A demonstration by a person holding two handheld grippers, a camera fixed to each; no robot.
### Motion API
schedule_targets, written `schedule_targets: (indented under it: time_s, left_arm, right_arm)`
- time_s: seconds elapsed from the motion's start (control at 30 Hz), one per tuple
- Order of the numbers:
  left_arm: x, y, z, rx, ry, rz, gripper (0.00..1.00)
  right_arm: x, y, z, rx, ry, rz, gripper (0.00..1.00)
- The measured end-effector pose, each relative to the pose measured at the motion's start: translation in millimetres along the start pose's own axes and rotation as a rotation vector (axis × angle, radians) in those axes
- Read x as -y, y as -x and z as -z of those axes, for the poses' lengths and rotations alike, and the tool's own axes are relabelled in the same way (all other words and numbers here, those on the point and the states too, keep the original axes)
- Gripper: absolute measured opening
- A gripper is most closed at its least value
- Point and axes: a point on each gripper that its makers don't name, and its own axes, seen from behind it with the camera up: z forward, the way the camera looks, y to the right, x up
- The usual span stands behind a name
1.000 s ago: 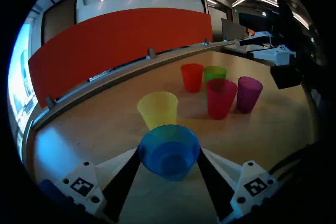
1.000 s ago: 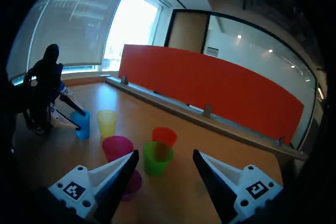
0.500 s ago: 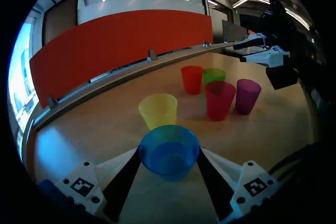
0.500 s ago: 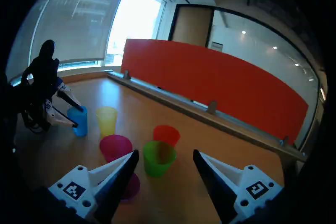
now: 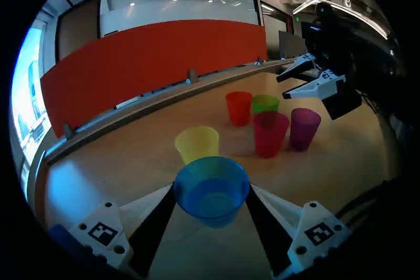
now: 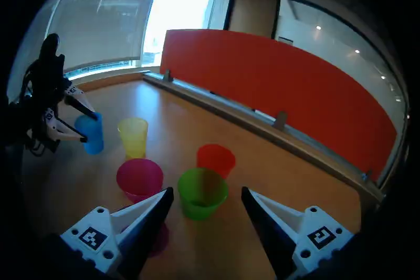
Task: Pour water
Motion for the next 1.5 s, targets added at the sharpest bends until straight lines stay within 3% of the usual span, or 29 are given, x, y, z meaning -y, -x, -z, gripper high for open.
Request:
schedule_targets:
  time_s: [0.57, 0.8, 1.5]
  left_arm:
    - [-3.0, -6.3, 10.0, -0.023, -0.003, 0.014, 0.88]
    - [-3.1, -8.6, 12.0, -0.029, -0.004, 0.012, 0.88]
    - [2.1, -3.8, 14.8, -0.03, -0.01, 0.028, 0.88]
  right_arm:
    - [0.9, 21.0, -28.1, 0.111, -0.054, -0.042, 1.0]
    - [4.5, 21.6, -34.4, 0.129, -0.077, -0.071, 1.0]
    - [8.0, 34.2, -51.0, 0.175, -0.097, -0.068, 1.0]
